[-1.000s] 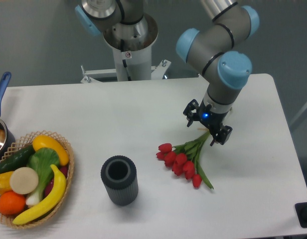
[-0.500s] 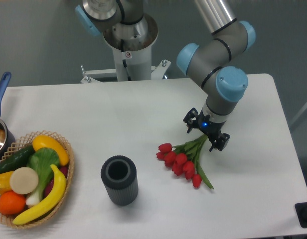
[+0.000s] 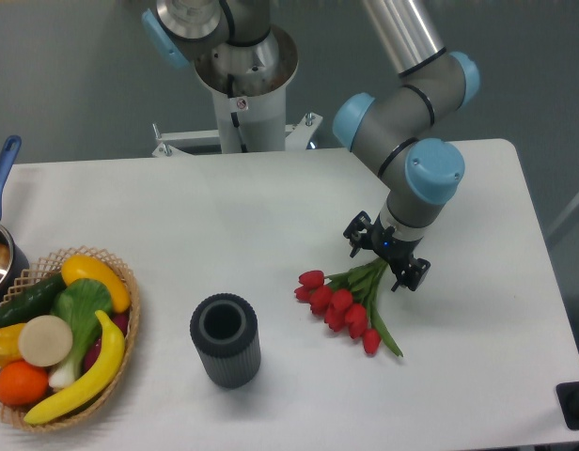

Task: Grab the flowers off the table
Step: 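Lower the gripper around the tulip stems near the flower heads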

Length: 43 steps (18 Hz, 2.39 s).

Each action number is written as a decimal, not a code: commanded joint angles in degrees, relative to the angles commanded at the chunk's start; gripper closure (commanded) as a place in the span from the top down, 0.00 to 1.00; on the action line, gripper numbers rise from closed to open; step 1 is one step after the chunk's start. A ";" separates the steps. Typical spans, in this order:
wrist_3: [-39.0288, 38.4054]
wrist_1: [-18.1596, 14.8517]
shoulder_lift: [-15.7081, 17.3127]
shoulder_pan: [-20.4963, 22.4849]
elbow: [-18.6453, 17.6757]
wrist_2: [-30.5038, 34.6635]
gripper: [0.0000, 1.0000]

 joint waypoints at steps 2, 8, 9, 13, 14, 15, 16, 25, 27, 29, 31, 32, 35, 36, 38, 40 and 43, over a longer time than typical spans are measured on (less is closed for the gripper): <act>0.00 0.09 -0.35 0.00 -0.18 0.00 1.00; 0.53 0.35 -0.79 -0.35 -0.70 0.00 1.00; 0.53 0.35 -0.79 -0.35 -0.70 0.00 1.00; 0.09 1.05 -1.41 -1.32 -0.70 0.17 1.00; 0.09 1.05 -1.49 -1.32 -0.53 0.18 1.00; 0.09 1.05 -1.49 -1.32 -0.62 0.18 1.00; 0.09 1.05 -1.49 -1.32 -0.70 0.18 1.00; 0.26 1.14 -1.76 -1.32 -0.79 0.18 1.00; 0.35 1.14 -1.76 -1.32 -0.79 0.18 1.00; 0.35 1.14 -1.84 -1.32 -0.88 0.18 1.00; 0.35 1.14 -1.85 -1.32 -0.88 0.18 1.00; 0.35 1.14 -1.85 -1.32 -0.88 0.26 0.96; 0.26 1.14 -1.76 -1.32 -0.88 0.26 0.76; 0.26 1.14 -1.76 -1.32 -0.88 0.18 0.75; 0.26 1.14 -1.76 -1.32 -0.79 0.26 0.70; 0.26 1.14 -1.67 -1.32 -0.79 0.26 0.57; 0.09 1.06 -1.49 -1.32 -0.53 0.18 0.40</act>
